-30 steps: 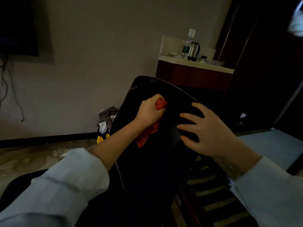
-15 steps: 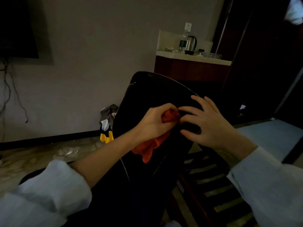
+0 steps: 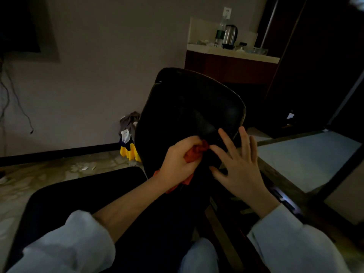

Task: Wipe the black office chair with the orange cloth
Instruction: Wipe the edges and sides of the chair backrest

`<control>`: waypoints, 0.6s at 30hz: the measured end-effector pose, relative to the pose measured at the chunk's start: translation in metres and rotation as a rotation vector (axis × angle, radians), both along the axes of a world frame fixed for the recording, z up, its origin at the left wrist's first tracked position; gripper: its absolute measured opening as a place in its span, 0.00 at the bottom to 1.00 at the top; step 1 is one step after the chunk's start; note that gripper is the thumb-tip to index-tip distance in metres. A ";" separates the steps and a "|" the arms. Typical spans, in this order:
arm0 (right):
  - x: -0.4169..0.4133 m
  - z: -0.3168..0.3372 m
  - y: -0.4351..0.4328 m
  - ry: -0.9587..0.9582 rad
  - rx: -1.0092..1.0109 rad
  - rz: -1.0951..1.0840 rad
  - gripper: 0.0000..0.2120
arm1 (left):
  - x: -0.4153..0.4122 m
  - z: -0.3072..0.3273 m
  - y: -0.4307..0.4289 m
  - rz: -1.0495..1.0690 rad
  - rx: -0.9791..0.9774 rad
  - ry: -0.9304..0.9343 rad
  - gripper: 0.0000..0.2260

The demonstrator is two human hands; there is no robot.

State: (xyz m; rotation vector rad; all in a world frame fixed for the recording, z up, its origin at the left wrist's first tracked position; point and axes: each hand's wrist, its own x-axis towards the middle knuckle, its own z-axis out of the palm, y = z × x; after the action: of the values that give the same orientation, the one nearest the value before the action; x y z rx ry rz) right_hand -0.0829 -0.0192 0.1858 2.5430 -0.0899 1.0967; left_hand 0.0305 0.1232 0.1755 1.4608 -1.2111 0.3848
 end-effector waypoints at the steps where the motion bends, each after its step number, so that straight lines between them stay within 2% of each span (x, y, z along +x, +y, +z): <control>1: -0.002 -0.005 0.002 0.004 0.003 -0.011 0.24 | 0.000 -0.010 0.006 0.012 -0.015 0.005 0.13; 6: -0.008 -0.025 0.012 0.026 0.030 -0.031 0.25 | -0.014 -0.033 0.017 0.113 -0.167 0.005 0.09; 9: -0.009 -0.034 0.017 0.064 0.034 -0.051 0.26 | -0.024 -0.038 0.006 0.186 -0.061 0.000 0.12; 12: -0.009 -0.038 0.017 0.068 0.044 -0.063 0.26 | -0.024 -0.046 -0.003 0.312 0.041 -0.122 0.13; 15: -0.008 -0.040 0.016 0.061 0.049 -0.051 0.27 | -0.023 -0.053 -0.006 0.426 0.056 -0.303 0.12; 18: -0.009 -0.044 0.015 0.064 0.060 -0.048 0.26 | -0.027 -0.064 -0.005 0.454 0.117 -0.437 0.12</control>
State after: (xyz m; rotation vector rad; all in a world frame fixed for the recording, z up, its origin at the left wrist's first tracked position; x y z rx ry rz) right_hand -0.0921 -0.0044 0.1416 2.6129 -0.1686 1.0079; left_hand 0.0037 0.1180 0.1118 1.8150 -1.2445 0.9971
